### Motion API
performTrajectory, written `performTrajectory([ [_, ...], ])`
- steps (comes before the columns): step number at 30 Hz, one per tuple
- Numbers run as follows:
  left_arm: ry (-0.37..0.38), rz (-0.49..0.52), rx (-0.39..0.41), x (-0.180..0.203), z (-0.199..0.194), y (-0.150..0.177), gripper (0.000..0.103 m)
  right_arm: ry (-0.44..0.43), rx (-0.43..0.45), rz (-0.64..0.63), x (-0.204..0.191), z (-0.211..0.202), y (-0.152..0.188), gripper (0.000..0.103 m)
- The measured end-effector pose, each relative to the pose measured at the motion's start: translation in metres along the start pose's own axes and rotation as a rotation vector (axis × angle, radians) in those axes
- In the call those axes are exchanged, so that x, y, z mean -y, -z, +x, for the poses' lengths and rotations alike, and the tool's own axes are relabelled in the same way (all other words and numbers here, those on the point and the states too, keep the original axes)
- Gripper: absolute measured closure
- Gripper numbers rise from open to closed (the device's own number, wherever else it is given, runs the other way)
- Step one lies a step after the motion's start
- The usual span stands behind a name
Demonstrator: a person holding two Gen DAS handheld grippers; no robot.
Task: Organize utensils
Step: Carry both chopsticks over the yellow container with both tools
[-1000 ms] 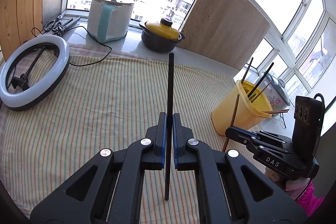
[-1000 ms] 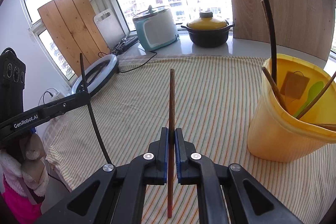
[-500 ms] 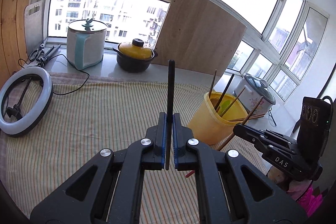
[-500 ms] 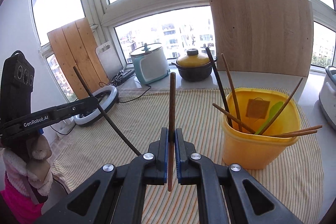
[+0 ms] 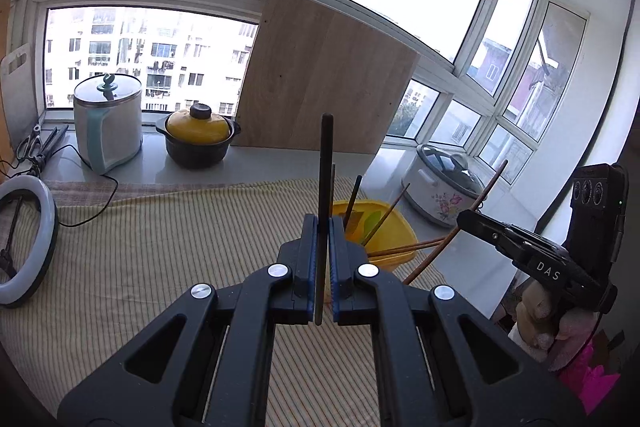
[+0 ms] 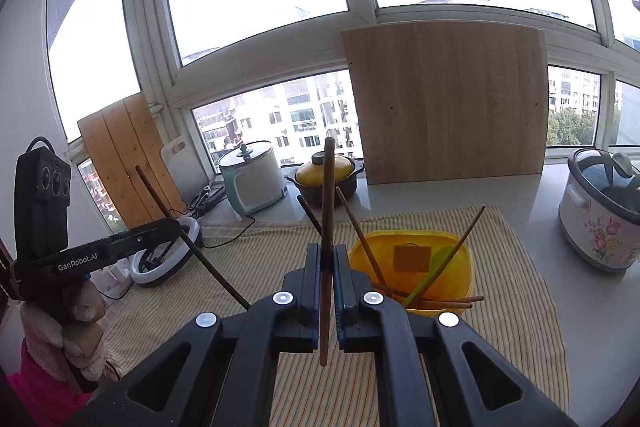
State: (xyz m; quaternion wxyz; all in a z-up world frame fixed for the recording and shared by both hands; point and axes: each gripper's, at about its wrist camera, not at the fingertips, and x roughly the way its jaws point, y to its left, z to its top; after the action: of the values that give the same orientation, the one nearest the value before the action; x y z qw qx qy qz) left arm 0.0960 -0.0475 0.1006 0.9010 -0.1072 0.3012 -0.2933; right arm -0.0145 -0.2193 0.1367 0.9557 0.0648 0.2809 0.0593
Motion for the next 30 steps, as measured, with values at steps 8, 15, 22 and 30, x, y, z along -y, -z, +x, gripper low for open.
performTrajectory([
  [8, 0.087, -0.001, 0.020, 0.023, 0.006, -0.018, 0.100, 0.062, 0.062, 0.008, 0.020, -0.021, -0.017, 0.100],
  [15, 0.118, 0.020, 0.049, 0.042, 0.014, -0.039, 0.100, 0.087, 0.080, -0.004, 0.026, -0.021, -0.033, 0.100],
  [22, 0.113, 0.057, 0.085, 0.060, 0.026, -0.060, 0.100, 0.099, 0.110, 0.001, 0.032, -0.022, -0.047, 0.100],
  [30, 0.043, 0.101, 0.082, 0.067, 0.051, -0.065, 0.100, 0.151, 0.112, -0.025, 0.034, -0.011, -0.051, 0.100],
])
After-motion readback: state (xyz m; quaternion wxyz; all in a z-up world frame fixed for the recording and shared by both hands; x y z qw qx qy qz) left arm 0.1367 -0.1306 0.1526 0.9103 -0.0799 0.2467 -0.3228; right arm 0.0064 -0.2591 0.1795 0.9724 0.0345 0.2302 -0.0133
